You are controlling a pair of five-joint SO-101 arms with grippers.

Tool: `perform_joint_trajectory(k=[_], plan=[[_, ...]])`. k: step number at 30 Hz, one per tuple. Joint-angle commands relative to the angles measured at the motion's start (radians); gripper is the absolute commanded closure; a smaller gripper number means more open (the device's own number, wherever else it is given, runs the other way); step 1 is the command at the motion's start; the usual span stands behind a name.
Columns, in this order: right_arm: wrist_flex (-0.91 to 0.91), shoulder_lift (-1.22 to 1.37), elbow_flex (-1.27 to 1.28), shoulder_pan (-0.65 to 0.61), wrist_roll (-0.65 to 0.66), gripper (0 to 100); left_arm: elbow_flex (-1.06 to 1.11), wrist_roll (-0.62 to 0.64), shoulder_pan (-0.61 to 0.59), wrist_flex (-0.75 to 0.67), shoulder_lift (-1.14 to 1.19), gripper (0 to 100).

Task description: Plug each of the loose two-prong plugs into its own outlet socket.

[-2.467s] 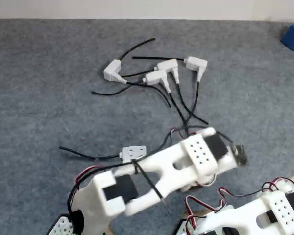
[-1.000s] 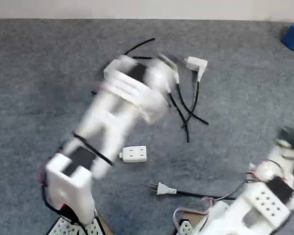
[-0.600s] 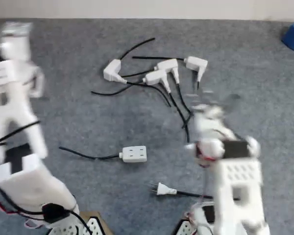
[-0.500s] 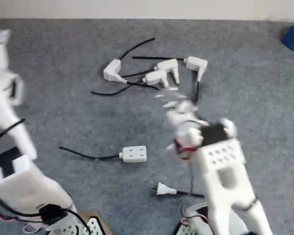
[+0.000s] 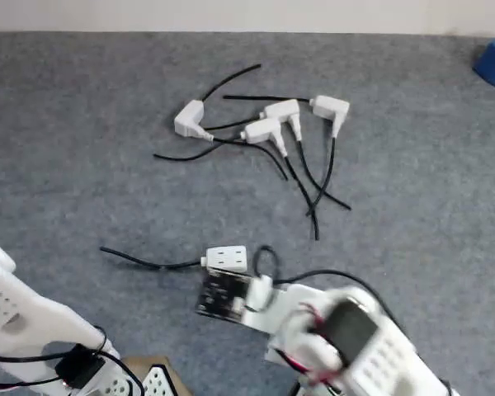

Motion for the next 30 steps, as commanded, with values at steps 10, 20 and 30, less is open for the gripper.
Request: perform_joint_trajectory(k=[10,20,30], plan=[[-0.191,0.016,0.183,0.12,0.282,81.6,-0.027,-0.008,0.002,0.051,-0.05,79],[-0.321,0.018,0.36,0.334,0.505,81.6,-0.027,-0.011,-0.03,0.075,-0.05,79],[-0.349,0.015,0.444,0.323,0.399,81.6,-0.03,-0.011,-0.073,0.075,-0.051,79]])
